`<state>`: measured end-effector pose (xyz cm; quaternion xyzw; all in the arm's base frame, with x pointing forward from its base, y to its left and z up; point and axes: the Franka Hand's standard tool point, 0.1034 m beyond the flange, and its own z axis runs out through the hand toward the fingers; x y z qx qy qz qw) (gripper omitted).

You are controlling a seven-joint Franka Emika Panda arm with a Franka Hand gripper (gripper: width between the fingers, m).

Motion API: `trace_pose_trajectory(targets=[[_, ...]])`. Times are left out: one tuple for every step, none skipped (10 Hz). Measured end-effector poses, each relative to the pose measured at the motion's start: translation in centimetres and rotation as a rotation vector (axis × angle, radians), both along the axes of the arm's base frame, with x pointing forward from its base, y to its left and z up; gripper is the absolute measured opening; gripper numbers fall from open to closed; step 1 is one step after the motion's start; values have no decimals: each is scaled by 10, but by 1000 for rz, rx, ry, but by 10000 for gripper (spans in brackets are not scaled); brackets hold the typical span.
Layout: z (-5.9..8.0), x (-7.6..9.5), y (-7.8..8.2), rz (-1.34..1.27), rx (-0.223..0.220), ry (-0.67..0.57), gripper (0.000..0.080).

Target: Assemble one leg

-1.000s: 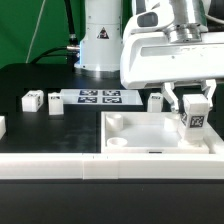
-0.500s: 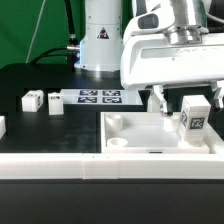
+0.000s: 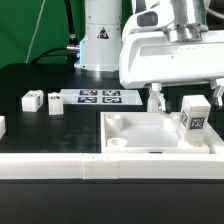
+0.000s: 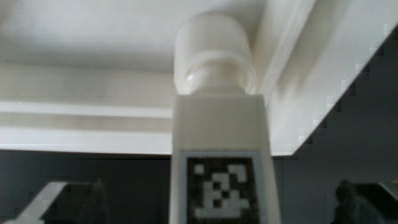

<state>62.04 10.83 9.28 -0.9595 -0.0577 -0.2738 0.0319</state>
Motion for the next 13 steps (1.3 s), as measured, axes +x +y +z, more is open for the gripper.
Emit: trace_pose_trajectory(targets=[[8, 1, 1, 3, 2, 9, 649], [15, 2, 2, 6, 5, 30, 649], [15, 1, 2, 8, 5, 46, 649], [13, 1, 2, 7, 5, 46, 649], [13, 1, 2, 7, 4, 49, 649], [4, -4, 0, 13, 7, 213, 649], [7, 2, -2, 15, 9, 301, 649], [8, 4, -6, 14, 11, 397, 649], [12, 7, -9, 10, 12, 525, 649], [12, 14, -8, 14, 13, 582, 649], [11, 9, -7, 25, 13, 696, 649], [11, 10, -8, 31, 12, 779, 649], [10, 17, -6, 25, 14, 808, 649]])
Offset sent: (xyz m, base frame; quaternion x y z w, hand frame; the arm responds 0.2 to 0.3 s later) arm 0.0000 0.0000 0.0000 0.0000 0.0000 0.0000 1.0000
